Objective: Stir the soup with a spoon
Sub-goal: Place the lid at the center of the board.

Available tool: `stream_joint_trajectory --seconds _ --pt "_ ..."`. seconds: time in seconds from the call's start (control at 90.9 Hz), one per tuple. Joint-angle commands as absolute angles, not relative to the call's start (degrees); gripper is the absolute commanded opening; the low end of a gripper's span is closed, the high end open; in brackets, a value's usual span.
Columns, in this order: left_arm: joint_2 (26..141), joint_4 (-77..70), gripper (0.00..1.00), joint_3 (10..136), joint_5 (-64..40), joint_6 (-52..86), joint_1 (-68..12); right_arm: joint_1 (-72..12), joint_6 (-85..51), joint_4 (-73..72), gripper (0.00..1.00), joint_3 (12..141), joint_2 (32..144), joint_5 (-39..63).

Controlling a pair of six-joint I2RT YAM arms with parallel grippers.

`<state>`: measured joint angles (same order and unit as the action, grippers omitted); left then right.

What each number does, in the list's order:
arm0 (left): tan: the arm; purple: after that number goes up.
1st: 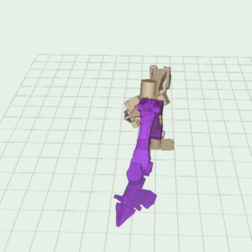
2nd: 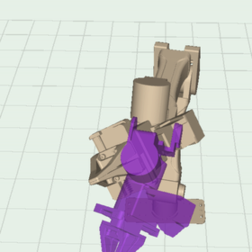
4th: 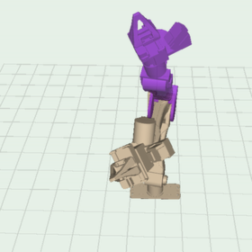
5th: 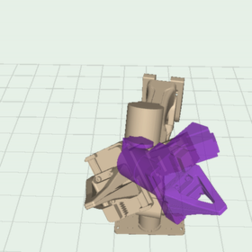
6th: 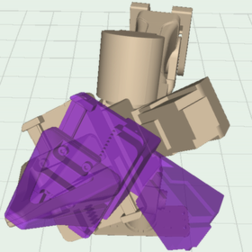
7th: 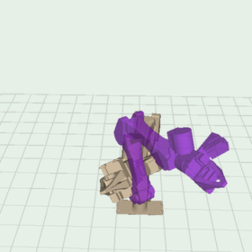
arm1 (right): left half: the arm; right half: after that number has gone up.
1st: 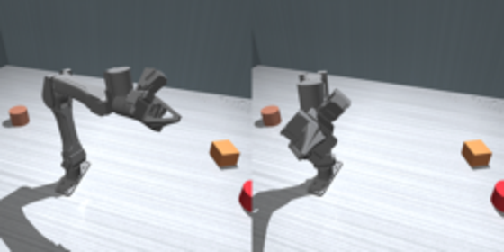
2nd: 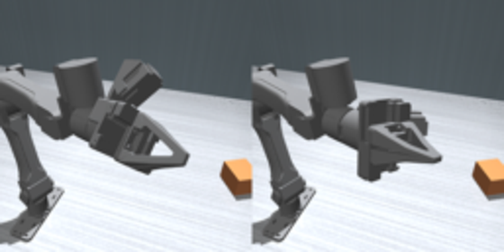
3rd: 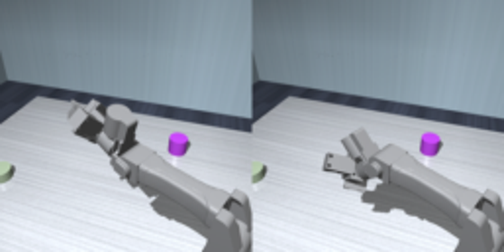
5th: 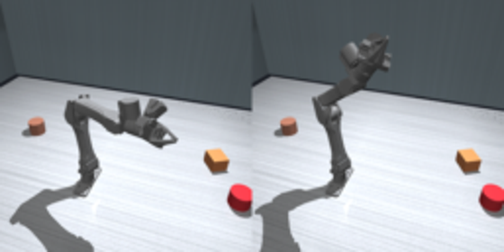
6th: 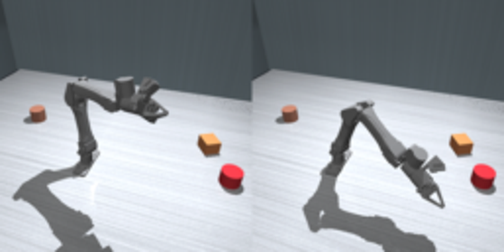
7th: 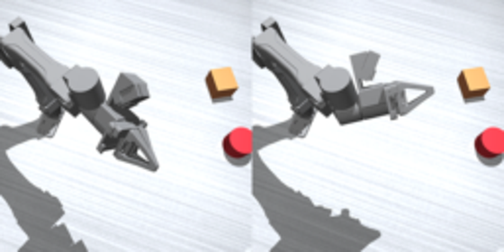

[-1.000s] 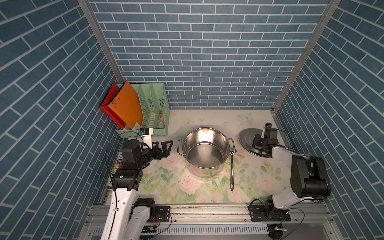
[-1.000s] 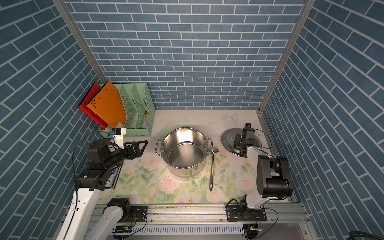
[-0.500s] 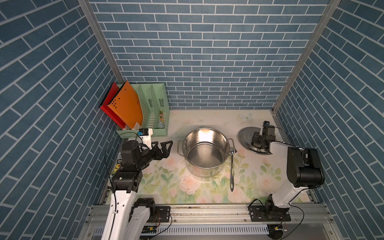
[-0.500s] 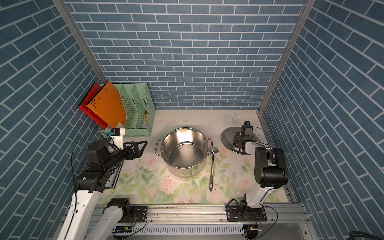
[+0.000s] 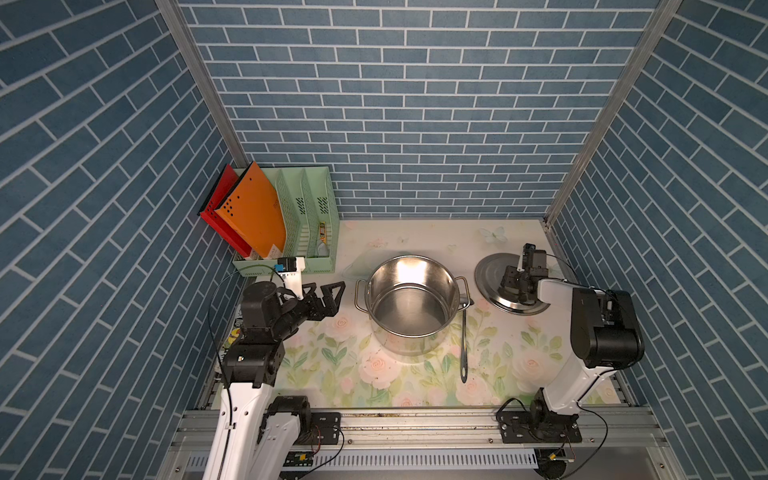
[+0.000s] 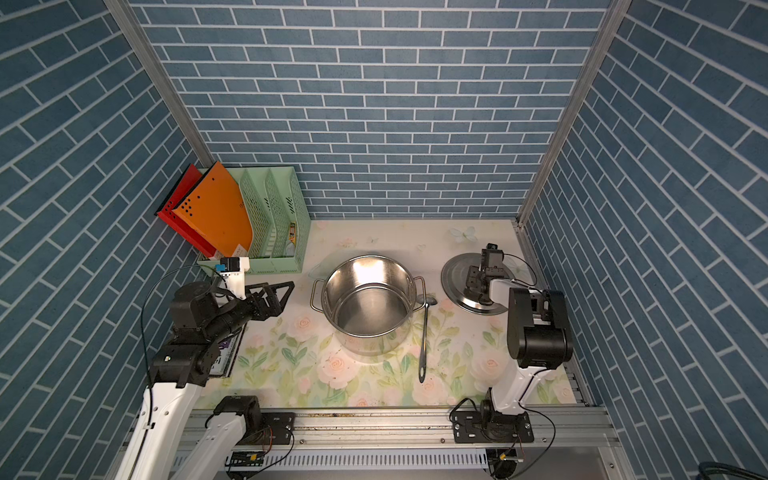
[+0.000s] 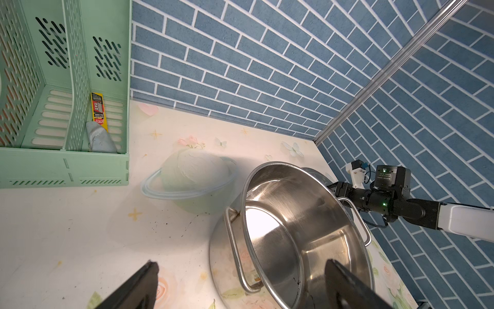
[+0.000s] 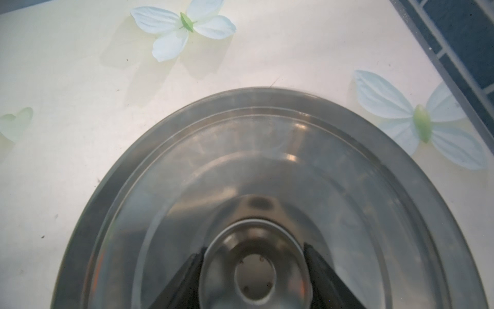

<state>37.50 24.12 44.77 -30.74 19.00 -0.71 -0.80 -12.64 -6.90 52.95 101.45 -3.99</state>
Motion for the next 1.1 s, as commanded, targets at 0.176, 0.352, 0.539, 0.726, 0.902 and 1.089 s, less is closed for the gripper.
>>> stream_joint_trajectory --seconds 0.176,0.352,0.539,0.726,0.902,1.089 --pt "37.0 23.98 1.0 45.7 -30.26 18.29 -0.62 -0.7 -11.29 -4.2 0.76 54.82 102.54 -3.55" --pt "37.05 24.3 1.0 46.04 -29.87 18.11 -0.62 -0.7 -11.43 -3.53 0.97 55.37 101.28 -2.96" --pt "36.89 24.43 1.0 46.6 -27.85 18.43 -0.62 -0.7 -11.1 -0.77 1.0 56.14 93.06 -3.56" --pt "37.01 23.39 1.0 45.68 -27.42 19.51 -0.64 -0.91 -12.12 8.51 1.0 56.29 80.81 -1.64" --pt "35.45 21.59 1.0 44.6 -27.62 20.1 -0.62 -3.51 -13.65 16.48 0.99 46.81 66.47 -0.21" --pt "35.56 18.98 1.0 44.19 -28.07 20.69 -0.62 -10.29 -19.99 20.47 0.9 36.13 55.51 2.08"
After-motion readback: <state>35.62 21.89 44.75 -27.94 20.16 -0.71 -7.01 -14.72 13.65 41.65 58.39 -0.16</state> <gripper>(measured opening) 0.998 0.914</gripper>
